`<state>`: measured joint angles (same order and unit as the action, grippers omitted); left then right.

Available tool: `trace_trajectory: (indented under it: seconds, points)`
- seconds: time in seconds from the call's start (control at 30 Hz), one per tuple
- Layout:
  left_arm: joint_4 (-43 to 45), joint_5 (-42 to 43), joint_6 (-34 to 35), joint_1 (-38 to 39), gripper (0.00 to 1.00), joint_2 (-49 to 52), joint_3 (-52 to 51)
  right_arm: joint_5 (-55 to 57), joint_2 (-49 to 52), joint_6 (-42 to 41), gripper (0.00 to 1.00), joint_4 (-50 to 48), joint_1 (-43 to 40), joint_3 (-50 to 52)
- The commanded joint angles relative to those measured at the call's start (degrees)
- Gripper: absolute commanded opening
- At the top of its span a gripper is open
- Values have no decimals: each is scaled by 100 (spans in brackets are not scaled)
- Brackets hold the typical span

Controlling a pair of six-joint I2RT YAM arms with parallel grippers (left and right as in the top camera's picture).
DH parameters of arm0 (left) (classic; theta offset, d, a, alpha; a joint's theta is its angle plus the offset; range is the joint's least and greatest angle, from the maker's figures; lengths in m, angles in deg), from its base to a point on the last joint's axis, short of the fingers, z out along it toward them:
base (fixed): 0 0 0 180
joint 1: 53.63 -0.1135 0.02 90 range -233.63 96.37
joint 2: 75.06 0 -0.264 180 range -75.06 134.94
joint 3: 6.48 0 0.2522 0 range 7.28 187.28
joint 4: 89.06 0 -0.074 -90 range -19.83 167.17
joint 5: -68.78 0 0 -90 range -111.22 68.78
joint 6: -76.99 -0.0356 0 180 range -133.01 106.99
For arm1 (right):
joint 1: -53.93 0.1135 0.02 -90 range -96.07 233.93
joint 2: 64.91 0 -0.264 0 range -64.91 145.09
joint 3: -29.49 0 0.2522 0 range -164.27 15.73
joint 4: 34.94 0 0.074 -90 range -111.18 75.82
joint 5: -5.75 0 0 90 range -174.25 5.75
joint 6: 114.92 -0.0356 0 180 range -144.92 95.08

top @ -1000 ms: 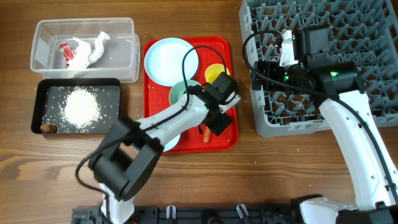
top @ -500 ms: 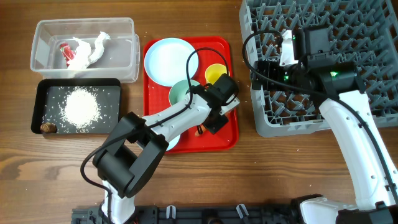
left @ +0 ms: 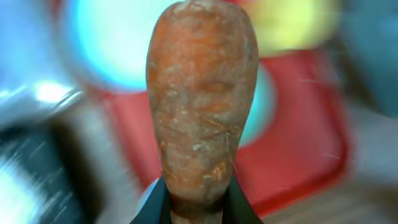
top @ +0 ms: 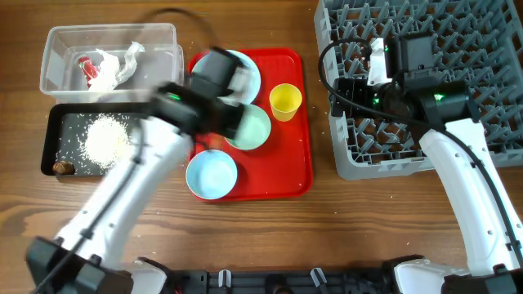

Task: Sort waste into correct bins and load items into the dishwasher rack
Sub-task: 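Carry the carrot left and lower it onto the black tray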

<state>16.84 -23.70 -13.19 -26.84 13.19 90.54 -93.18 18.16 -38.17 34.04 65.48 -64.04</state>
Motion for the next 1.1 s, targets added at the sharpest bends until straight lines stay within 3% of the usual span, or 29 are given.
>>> trace_trajectory:
  seconds: [0.0,0.13,0.3,0.43,0.63,0.7,0.8,0.9,1.07]
  points:
    - [-302,-256,262,-1506,4,17,-50,-2,42,-42,100,-31,17,-111]
    - [-166,-249,927,-3139,4,212,-343,-2,42,-42,100,-33,17,-111]
    - [529,197,1974,-4389,4,470,-892,-2,42,-42,100,-35,17,-111]
    - [1307,352,2881,-4819,4,625,-1567,-2,42,-39,100,-28,17,-111]
    - [2514,350,3274,-4843,4,852,-2396,-4,42,-46,100,-28,17,-111]
    - [2736,345,3331,-4843,16,855,-2511,-4,42,-46,100,-9,17,-111]
    - [2715,304,3324,-4843,45,855,-2516,-4,42,-44,100,11,17,-111]
    - [2715,308,3324,-4843,59,850,-2514,-2,42,-48,100,-17,17,-111]
    - [2387,315,3272,-4839,64,501,-2415,-33,42,-87,100,-188,17,-111]
